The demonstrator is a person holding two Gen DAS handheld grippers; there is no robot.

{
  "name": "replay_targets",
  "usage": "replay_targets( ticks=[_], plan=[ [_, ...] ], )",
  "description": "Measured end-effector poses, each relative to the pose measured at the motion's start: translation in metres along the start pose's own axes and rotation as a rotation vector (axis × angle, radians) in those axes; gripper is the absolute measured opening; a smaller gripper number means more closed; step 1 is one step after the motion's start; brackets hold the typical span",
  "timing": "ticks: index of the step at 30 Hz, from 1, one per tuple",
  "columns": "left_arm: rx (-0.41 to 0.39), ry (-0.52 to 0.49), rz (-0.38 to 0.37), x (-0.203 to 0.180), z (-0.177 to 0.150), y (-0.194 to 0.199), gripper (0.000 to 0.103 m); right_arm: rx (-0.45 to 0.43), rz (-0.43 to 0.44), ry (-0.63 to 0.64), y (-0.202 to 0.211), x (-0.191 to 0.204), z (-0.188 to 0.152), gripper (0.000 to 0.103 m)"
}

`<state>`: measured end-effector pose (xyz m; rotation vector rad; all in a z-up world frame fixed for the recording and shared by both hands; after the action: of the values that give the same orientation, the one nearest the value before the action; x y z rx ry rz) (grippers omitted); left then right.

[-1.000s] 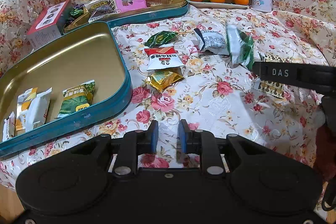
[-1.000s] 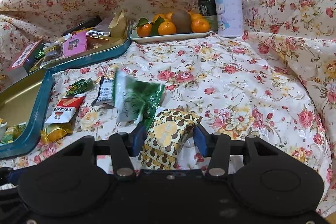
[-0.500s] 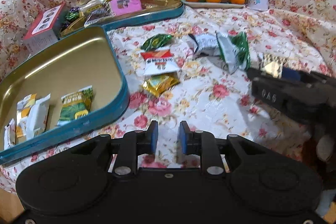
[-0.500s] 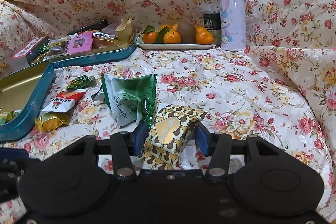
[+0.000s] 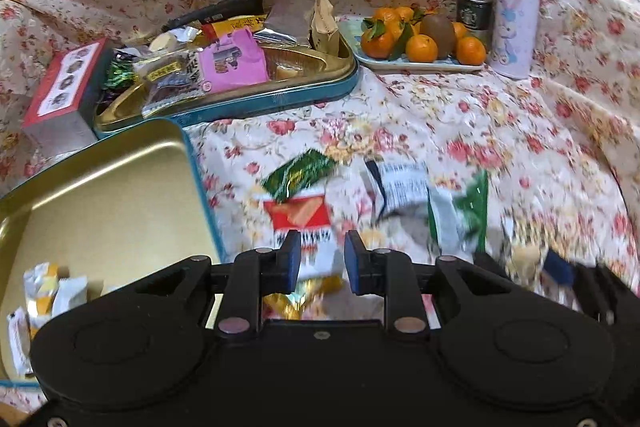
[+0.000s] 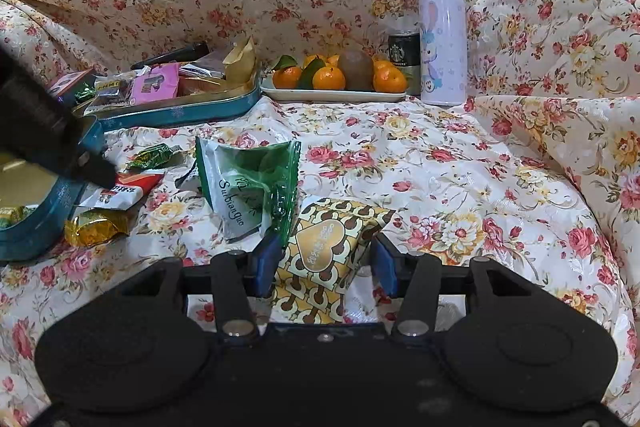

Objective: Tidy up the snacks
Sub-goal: 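Grasp the red-and-white packet with the left tool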

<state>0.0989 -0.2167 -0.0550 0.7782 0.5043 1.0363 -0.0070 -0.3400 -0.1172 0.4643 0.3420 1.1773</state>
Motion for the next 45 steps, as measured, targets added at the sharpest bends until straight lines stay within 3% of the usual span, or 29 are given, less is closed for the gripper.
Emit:
replay_targets(
  ticks=[11,25,26,28,29,34,45],
  plan=[
    [0.107,0.001,0.002,0.002,0.014,-0.036,0.034,-0.007,0.012,0.002,0.001,-0.002,-0.001,0.053],
    [0.12,-0.011,0.029,0.012,0.016,-0.04,0.036,-0.008,0.008,0.005,0.001,0.0,-0.001,0.053],
    [0.119,-0.018,0.031,0.012,0.015,-0.041,0.037,-0.008,0.008,0.005,0.001,0.0,-0.001,0.053],
    [0.118,-0.018,0.025,0.011,0.015,-0.042,0.05,-0.007,0.009,0.005,0.001,0.0,-0.001,0.053],
    [0.128,-0.005,0.007,0.01,0.014,-0.044,0.051,-0.007,0.009,0.005,0.001,0.0,-0.001,0.053],
    [0.162,0.024,0.005,0.013,0.008,-0.054,0.051,-0.009,0.009,0.005,0.0,0.0,-0.001,0.053],
    [0.142,0.022,0.014,0.01,0.009,-0.055,0.047,-0.001,0.006,0.004,-0.001,0.001,0.0,0.053]
  ],
)
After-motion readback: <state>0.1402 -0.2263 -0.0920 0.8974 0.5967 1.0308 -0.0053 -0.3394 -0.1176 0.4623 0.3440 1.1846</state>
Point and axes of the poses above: each gripper's, at about its wrist camera, not at the fingertips, and y roughly against the way its jaws point, x to its left, z to its top, the point moved 6 cm from there along -y, roughly the way its jaws point, and after that the axes turned 4 degrees about -x, right-handed, at the moved point
